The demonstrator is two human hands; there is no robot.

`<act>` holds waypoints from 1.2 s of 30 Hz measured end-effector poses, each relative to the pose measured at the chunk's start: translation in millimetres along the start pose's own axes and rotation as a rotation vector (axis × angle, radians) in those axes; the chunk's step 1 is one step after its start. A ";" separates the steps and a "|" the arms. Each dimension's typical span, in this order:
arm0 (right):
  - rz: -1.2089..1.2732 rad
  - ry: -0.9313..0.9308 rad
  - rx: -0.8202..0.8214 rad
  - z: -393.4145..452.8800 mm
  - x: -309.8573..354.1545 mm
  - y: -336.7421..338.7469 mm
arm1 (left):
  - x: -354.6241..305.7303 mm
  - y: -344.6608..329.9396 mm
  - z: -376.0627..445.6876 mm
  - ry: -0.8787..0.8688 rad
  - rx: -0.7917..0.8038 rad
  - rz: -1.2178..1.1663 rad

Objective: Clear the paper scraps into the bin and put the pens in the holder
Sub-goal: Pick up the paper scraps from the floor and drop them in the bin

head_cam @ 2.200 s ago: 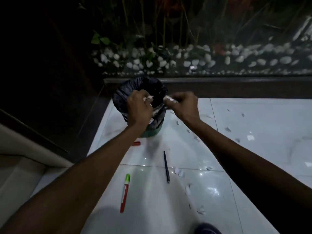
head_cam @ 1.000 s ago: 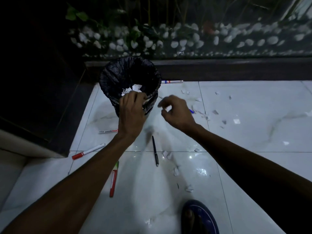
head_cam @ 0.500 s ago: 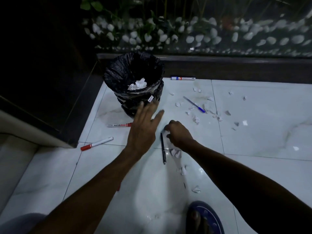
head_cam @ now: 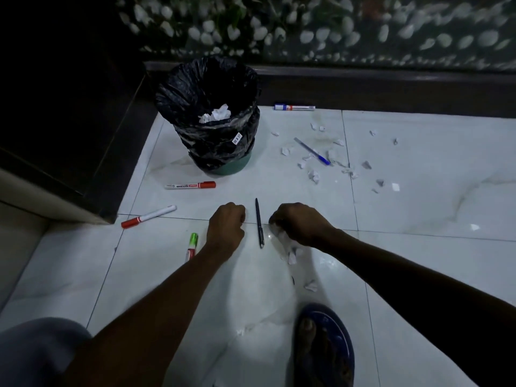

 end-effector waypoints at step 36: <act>0.248 -0.447 -0.253 -90.8 -75.1 0.9 | -125.3 -90.6 -86.4 -0.370 0.245 -0.125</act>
Point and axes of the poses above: each hand's wrist, its own z-axis towards the middle knuckle, its own y-axis out of the back of the hand, x = y × z, the point moved 7 cm from there along z, towards the middle knuckle, and after that the axes turned 5 degrees about x, right-handed, at the moved point
